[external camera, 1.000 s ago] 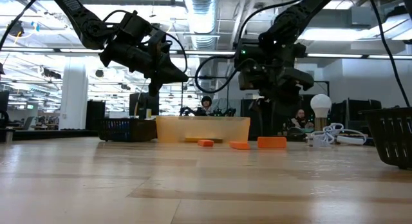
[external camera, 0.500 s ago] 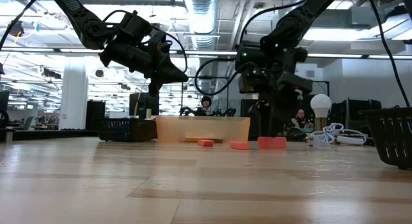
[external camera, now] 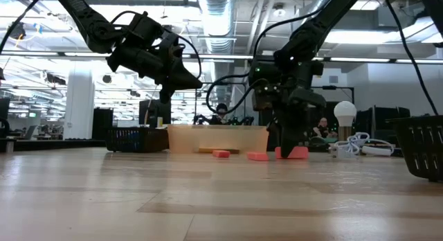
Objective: Pick & Place School Supplies
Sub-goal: Put the orange eraser into the bottom black bin
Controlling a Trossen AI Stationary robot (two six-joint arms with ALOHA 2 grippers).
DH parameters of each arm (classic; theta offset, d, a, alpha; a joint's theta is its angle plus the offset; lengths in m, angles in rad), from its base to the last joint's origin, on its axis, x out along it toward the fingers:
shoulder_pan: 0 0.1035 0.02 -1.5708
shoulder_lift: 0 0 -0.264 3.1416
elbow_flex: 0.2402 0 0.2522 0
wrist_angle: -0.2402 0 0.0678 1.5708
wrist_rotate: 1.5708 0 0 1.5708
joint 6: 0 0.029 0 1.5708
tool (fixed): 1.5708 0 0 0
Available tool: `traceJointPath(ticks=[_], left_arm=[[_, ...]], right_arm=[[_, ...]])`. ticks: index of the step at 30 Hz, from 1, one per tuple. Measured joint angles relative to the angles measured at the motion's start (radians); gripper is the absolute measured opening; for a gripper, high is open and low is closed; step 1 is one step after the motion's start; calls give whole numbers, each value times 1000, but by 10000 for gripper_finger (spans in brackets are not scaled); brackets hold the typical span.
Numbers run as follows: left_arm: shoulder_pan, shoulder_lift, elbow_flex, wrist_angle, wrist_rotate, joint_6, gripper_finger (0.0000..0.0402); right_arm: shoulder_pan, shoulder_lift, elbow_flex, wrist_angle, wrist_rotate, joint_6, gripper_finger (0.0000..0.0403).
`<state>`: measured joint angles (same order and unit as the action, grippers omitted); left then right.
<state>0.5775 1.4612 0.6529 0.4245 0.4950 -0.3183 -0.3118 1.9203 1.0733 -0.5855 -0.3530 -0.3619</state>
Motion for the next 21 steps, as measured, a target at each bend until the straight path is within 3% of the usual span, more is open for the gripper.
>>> traceJointPath(ticks=[8,16,21], left_arm=[[0,0,0,2,0,-3,2],[0,0,0,3,0,-8,2],[0,0,0,4,10,5,2]], right_arm=[[-54,7,87,-104,-76,60,25],[-49,0,376,-390,-113,48,25],[-7,-95,456,-460,-144,116,25]])
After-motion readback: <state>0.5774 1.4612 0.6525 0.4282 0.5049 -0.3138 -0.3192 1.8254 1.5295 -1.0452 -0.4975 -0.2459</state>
